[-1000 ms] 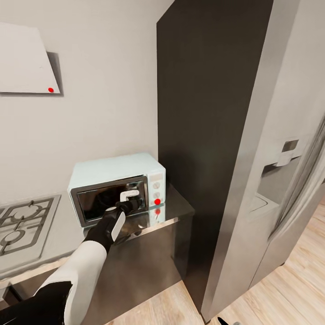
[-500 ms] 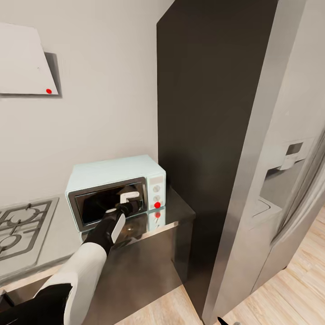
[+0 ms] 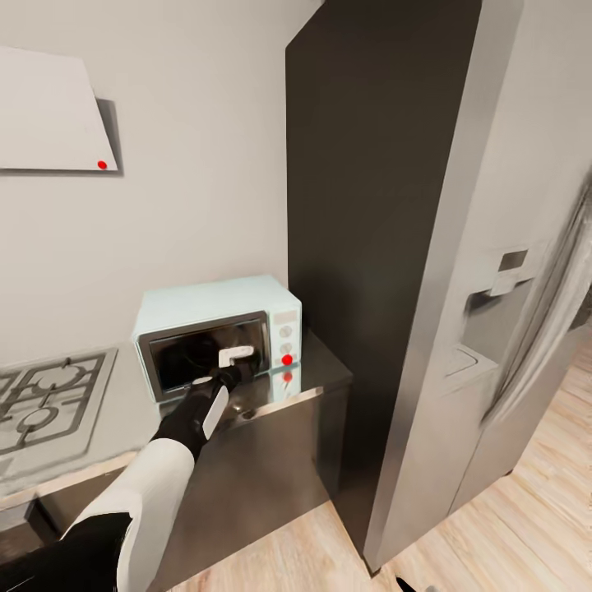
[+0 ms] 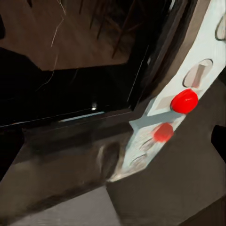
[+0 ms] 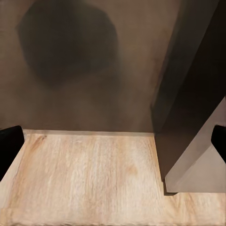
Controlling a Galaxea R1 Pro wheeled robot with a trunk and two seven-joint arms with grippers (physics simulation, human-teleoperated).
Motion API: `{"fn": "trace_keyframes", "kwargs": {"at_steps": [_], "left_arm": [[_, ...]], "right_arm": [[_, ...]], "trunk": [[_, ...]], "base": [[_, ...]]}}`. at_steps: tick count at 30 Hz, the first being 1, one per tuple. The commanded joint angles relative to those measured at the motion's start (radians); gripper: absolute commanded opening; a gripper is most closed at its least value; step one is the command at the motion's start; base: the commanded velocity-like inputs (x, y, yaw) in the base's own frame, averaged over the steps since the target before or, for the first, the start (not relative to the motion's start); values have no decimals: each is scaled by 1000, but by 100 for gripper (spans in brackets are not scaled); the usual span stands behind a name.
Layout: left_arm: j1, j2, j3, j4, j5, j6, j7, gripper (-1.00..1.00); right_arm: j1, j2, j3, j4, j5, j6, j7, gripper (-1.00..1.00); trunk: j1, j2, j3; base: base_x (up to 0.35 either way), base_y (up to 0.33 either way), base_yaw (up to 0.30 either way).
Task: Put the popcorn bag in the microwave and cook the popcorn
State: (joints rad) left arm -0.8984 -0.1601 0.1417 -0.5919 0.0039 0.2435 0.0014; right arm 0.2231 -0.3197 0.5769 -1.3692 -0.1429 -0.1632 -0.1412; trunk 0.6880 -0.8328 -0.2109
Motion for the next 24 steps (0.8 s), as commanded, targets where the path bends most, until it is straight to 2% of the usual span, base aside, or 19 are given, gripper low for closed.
{"fn": "trace_keyframes", "kwargs": {"at_steps": [1,4,6,7,9,10,11,12,13,14,16,18,19,21,22,24], "left_arm": [[0,-1,4,-2,1,4,0,100],[2,-1,2,-3,1,-4,-2,100],[33,-3,-4,-37,1,-5,-3,100],[66,-5,-6,-104,1,-5,-4,100],[150,-8,-13,-293,0,-6,-5,100],[210,-8,-25,-427,1,0,-6,100],[262,-8,-39,-522,1,5,-7,100],[470,-3,-91,-766,1,12,-9,100],[546,-1,-109,-822,0,12,-10,100],[657,1,-138,-876,-1,12,-11,100],[856,16,-182,-923,-5,-2,-12,100],[1039,31,-184,-934,-7,-47,-13,100],[1086,34,-182,-936,-7,-73,-14,100],[1211,39,-160,-935,-3,-192,-12,100],[1252,40,-153,-932,-1,-246,-12,100],[1284,40,-139,-923,1,-303,-9,100]], "right_arm": [[-1,-1,4,-1,-10,-4,-4,100],[-1,-1,4,-1,-10,-4,-4,100],[1,-2,5,-1,-9,-4,-4,100],[2,-2,6,-2,-9,-4,-4,100],[1,-2,6,-2,-10,-4,-4,100],[2,-2,6,-3,-10,-4,-4,100],[2,-2,6,-3,-10,-4,-4,100],[2,-3,6,-4,-10,-4,-4,100],[2,-3,7,-5,-11,-4,-4,100],[3,-3,7,-6,-11,-4,-3,100],[3,-2,6,-5,-11,-3,-3,100],[0,-2,-1,-8,-15,0,-4,100],[-1,-2,-3,-11,-17,1,-4,100],[-4,-1,-8,-47,-19,14,-7,100],[-9,0,-9,-76,-18,47,-7,100],[-62,8,-9,-113,-20,169,-7,100]], "trunk": [[0,-1,-1],[0,-1,-1],[0,-1,-1],[0,-1,-1],[0,-1,-1],[0,-1,-1],[0,-1,-1],[0,-1,-1],[0,-1,-1],[0,-1,-1],[0,-1,-1],[0,-1,-1],[0,-1,-1],[0,-1,-1],[0,-1,-1],[0,-1,-1]], "base": [[-348,0,0],[-350,0,0],[-350,0,0],[-350,0,0],[-350,0,0],[-350,0,0],[-350,0,0],[-305,0,0],[-204,0,0],[-105,0,0],[-40,0,0],[-11,0,0],[-5,0,0],[-2,0,0],[0,0,0],[0,0,0]]}}
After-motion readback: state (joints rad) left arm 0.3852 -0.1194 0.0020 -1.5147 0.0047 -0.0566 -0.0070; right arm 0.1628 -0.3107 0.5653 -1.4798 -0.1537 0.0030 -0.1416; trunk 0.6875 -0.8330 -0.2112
